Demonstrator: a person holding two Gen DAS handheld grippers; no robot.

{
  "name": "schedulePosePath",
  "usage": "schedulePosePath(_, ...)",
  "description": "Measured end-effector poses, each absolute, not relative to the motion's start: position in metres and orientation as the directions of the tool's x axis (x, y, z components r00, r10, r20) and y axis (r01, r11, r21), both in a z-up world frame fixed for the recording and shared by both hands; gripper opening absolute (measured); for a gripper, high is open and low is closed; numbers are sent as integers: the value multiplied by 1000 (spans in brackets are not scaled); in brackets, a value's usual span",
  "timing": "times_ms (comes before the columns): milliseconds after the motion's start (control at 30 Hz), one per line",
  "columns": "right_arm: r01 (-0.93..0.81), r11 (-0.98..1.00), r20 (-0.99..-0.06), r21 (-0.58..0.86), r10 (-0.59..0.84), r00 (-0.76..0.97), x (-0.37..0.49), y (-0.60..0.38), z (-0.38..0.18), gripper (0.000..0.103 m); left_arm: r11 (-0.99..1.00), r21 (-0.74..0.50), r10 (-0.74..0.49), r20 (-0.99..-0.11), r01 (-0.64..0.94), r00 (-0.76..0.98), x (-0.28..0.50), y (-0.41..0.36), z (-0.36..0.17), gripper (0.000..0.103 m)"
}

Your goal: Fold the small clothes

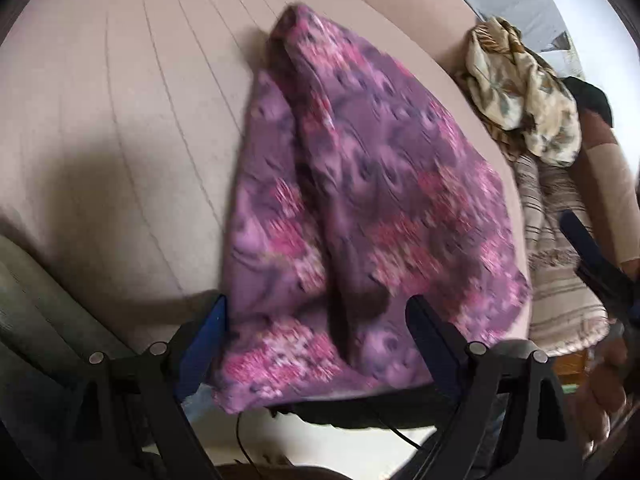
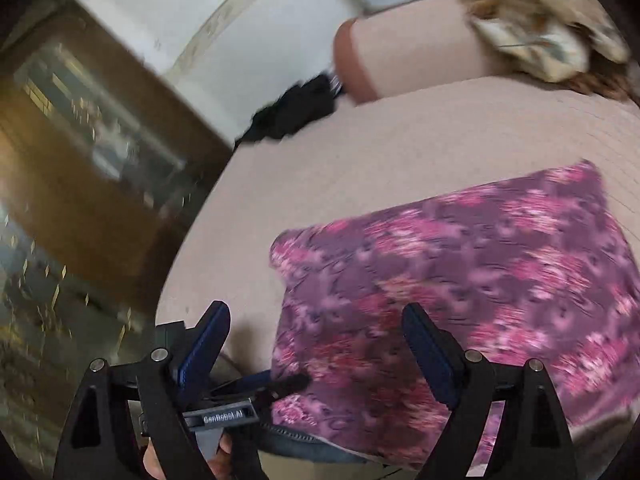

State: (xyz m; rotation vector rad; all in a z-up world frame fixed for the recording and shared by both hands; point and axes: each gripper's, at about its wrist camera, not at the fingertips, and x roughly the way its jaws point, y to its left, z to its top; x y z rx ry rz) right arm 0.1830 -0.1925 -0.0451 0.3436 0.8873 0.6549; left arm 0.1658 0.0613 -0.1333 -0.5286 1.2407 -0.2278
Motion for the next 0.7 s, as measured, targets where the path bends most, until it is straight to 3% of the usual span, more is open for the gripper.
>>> schedulePosePath(200,-383,711,-618,590,703,352,198,-165,-64,90,864,-495,-449,-839,-90,307,168,50,-134,87)
schedulePosePath(333,-330,686,-595,648,727,343,202,-164,-81,89,835,-545,-500,-807,-70,315,169,46,-130,62)
schedulePosePath(500,-302,674,-593,674,738,323,204,-161,-89,88,861,-502,-460,-835,-79,302,170,38,-135,61)
schedulePosePath(600,-305,681,-606,666,732,312,205,-158,-86,87,856,-504,-448,-834,-115,322,165,43,-135,12)
schedulePosePath(700,-350,691,-656,632,718,232,210,-139,-86,84,818,-560,-479,-789,-130,384,152,51,-126,11)
